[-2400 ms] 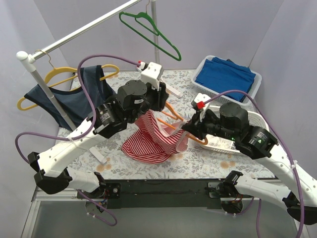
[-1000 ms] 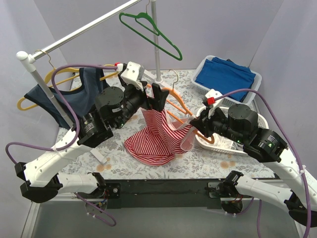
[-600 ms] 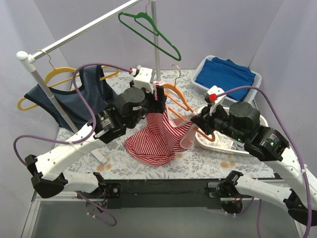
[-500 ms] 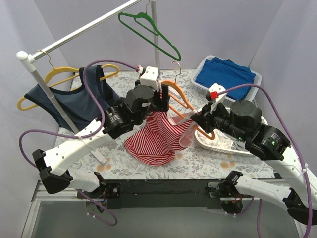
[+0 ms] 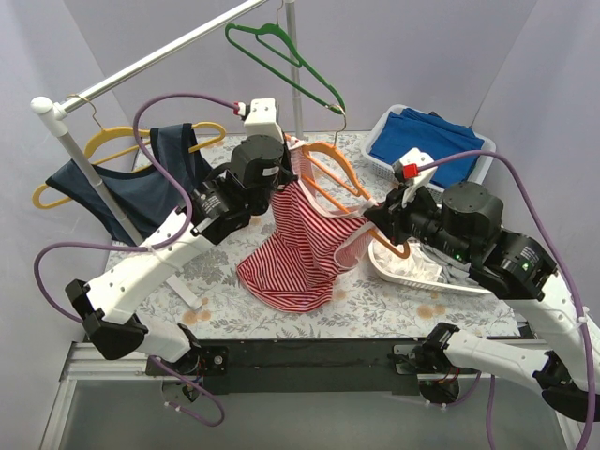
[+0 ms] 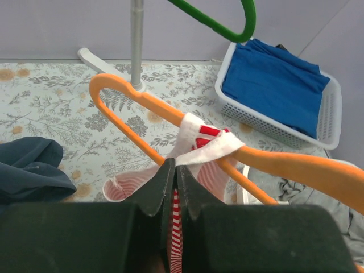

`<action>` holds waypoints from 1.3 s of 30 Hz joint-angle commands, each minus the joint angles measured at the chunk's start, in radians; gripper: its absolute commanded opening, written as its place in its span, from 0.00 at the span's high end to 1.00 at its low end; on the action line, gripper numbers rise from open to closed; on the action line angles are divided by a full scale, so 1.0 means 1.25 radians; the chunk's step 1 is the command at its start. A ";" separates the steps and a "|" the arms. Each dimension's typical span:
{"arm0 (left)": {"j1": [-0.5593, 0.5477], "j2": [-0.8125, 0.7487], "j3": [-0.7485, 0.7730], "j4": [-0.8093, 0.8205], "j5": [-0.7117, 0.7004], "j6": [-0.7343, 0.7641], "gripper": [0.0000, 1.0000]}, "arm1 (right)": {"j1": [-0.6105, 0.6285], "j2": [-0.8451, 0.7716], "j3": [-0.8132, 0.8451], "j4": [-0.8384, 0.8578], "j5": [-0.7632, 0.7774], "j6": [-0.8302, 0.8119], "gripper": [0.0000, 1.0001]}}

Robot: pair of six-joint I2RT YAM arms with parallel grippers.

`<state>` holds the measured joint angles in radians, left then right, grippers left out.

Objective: Place the tank top on the hanger

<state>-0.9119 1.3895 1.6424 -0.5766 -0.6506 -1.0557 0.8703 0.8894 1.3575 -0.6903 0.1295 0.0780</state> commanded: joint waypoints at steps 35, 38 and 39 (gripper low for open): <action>0.069 -0.098 0.145 -0.093 0.101 -0.003 0.29 | -0.002 0.167 0.238 0.007 -0.001 -0.033 0.99; 0.069 -0.121 0.128 -0.102 0.055 -0.012 0.29 | -0.002 0.203 0.244 0.029 -0.019 -0.060 0.99; 0.069 -0.125 0.123 -0.103 0.049 -0.014 0.29 | -0.004 0.212 0.242 0.044 -0.060 -0.060 0.99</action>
<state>-0.8322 1.2934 1.8210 -0.6758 -0.5671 -1.0714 0.8703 1.1305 1.6386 -0.7662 0.1459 0.0402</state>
